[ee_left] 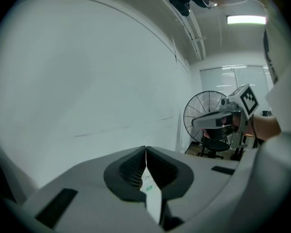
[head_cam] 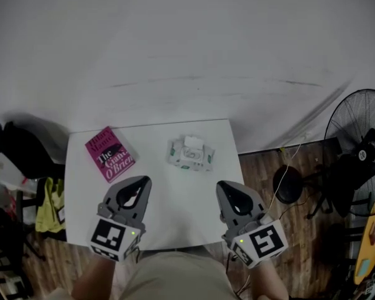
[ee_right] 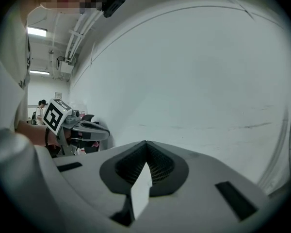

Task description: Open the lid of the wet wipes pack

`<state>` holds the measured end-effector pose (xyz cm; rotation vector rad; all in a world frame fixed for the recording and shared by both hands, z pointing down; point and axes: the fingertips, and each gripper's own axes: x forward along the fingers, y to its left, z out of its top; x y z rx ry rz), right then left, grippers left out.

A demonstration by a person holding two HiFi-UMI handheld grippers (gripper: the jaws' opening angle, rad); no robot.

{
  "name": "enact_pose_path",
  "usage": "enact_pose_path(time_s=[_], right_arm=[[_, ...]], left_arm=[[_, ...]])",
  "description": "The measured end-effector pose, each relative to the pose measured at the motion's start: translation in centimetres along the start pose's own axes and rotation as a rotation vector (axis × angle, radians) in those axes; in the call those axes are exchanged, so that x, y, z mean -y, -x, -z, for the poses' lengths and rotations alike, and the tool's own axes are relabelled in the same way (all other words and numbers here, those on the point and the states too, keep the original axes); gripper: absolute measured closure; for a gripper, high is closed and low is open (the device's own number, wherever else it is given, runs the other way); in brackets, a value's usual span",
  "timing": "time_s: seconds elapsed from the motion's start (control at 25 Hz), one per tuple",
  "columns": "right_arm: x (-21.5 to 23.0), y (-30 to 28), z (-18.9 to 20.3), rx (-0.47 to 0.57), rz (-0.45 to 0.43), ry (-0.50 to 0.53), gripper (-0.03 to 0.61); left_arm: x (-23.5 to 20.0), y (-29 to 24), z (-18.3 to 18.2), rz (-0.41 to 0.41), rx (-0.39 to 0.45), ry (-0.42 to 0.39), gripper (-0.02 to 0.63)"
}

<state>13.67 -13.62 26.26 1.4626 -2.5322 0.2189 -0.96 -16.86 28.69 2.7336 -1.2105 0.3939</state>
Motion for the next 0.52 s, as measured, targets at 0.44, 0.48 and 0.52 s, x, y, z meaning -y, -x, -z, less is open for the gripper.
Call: enact_pose_path(time_s=[0.44,0.48,0.52], right_arm=[[-0.03,-0.59,-0.33,0.001,-0.010,0.018,0.555],[0.06,-0.72,-0.34,0.000,-0.010,0.020,0.555],[0.15,-0.86,-0.33,0.000,-0.011,0.022,0.555]], left_arm=[[-0.52,0.14,-0.58,-0.012,-0.009,-0.028,0.591],[-0.47,-0.03,-0.64,-0.010,-0.011,-0.029,0.592],[-0.42,-0.20,-0.69,-0.007,-0.012,-0.031,0.592]])
